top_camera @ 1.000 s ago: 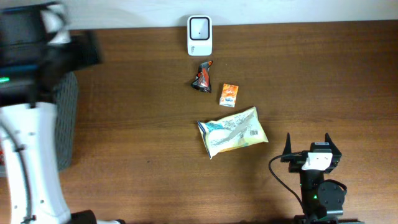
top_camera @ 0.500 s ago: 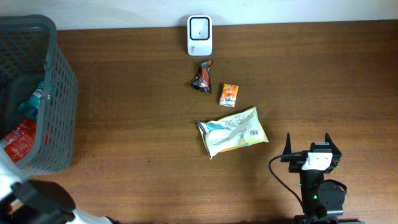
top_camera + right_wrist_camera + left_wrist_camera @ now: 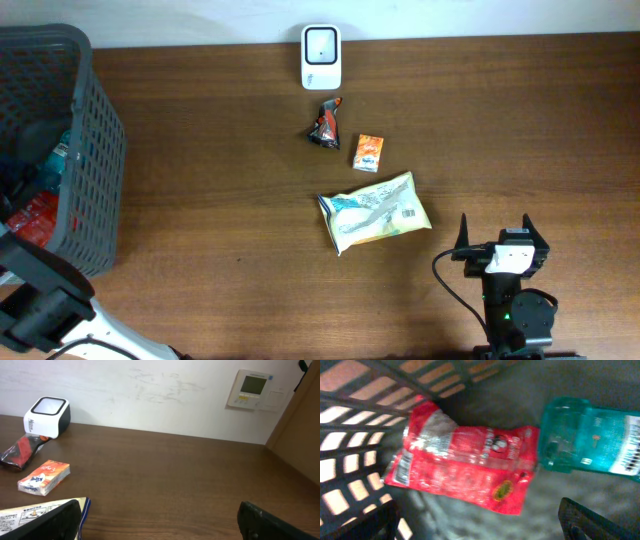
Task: Scan the item barcode
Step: 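Reach into the basket and grasp the red snack bag with left gripper, then carry the red bag toward the scanner and release it on the pile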
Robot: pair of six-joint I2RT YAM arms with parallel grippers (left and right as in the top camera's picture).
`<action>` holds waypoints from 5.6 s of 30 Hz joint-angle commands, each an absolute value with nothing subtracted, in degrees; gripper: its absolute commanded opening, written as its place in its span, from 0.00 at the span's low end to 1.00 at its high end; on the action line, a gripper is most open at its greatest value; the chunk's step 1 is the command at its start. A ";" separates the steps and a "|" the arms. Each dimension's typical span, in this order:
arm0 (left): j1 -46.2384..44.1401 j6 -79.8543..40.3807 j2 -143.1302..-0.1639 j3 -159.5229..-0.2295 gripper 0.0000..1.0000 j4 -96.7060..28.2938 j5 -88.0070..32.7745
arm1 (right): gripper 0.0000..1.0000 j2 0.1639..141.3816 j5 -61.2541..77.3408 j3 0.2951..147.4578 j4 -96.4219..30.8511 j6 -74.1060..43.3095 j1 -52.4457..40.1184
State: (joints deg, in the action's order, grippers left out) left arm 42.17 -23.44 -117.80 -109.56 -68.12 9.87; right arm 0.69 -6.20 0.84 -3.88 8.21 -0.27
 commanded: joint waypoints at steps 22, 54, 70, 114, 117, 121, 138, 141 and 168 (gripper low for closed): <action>42.28 -20.73 -126.65 -100.57 0.87 -63.42 17.80 | 0.98 0.36 -6.70 0.32 -4.03 8.58 -0.75; 42.35 -20.36 -126.41 -109.49 0.99 -66.22 12.84 | 0.98 0.36 -6.70 0.32 -4.03 8.58 -0.75; 42.68 -43.05 -126.45 -99.35 0.99 -55.05 12.86 | 0.98 0.36 -6.70 0.32 -4.03 8.58 -0.75; 16.51 -22.90 -84.68 -103.66 0.00 -49.06 -17.17 | 0.98 0.36 -6.70 0.32 -4.03 8.58 -0.75; 7.07 -18.02 -85.82 -103.66 0.00 -49.08 -17.17 | 0.98 0.36 -6.70 0.32 -4.03 8.58 -0.75; -5.80 -14.04 -89.32 -103.63 0.00 -49.15 -16.71 | 0.99 0.36 -6.70 0.32 -4.03 8.58 -0.75; -28.47 -13.13 -118.89 -102.19 0.00 -49.52 -13.96 | 0.98 0.36 -6.70 0.32 -4.03 8.58 -0.75; -29.93 -13.15 -121.49 -102.19 0.00 -49.54 -13.93 | 0.98 0.36 -6.70 0.32 -4.03 8.58 -0.75; -8.97 -8.88 -117.97 -154.61 0.99 -80.01 8.86 | 0.98 0.36 -6.70 0.32 -4.01 8.58 -0.75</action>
State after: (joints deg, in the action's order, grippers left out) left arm -16.10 -9.96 -121.30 -147.70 -78.91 1.78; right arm 0.69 -6.20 0.84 -3.86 8.23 -0.27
